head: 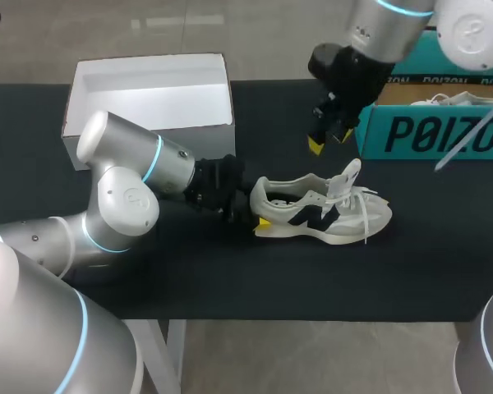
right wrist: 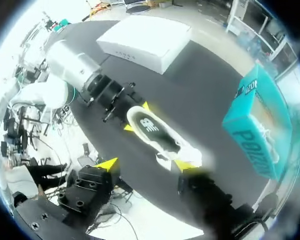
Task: Take the shoe out of the shoebox, open the shoe tongue, remove and reinsert the insole, then place the shoe into the shoebox
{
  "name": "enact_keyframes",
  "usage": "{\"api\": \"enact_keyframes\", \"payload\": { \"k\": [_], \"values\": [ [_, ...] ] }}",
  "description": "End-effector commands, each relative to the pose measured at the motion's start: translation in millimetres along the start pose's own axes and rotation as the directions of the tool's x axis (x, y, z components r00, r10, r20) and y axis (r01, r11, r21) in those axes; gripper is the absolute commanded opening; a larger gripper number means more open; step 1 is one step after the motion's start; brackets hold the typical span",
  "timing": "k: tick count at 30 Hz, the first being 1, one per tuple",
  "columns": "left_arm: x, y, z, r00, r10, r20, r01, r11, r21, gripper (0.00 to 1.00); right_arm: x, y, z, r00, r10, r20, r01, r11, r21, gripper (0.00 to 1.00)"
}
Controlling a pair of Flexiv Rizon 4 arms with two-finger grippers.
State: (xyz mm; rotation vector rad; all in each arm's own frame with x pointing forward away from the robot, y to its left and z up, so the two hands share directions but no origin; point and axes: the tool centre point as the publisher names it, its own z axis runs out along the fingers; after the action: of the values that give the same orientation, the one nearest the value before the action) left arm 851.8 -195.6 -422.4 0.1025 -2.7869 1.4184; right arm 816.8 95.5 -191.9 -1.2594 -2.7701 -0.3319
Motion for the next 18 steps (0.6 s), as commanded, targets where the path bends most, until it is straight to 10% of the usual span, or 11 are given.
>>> {"api": "enact_keyframes", "payload": {
  "k": [1,11,18],
  "values": [
    [0.4,1.0,-0.3,1.0,0.0,0.0,0.0,1.0,0.002,0.0,-5.2,-0.3,-8.8,0.307,-0.943,-0.129,0.947,0.289,0.144,0.0],
    [0.4,1.0,-0.3,1.0,0.0,0.0,0.0,1.0,0.002,0.0,-5.2,-0.3,-8.8,0.307,-0.943,-0.129,0.947,0.289,0.144,0.0],
    [0.4,1.0,-0.3,1.0,0.0,0.0,0.0,1.0,0.002,0.0,4.7,13.3,32.8,0.112,-0.986,-0.124,0.97,0.082,0.228,0.0]
  ]
}}
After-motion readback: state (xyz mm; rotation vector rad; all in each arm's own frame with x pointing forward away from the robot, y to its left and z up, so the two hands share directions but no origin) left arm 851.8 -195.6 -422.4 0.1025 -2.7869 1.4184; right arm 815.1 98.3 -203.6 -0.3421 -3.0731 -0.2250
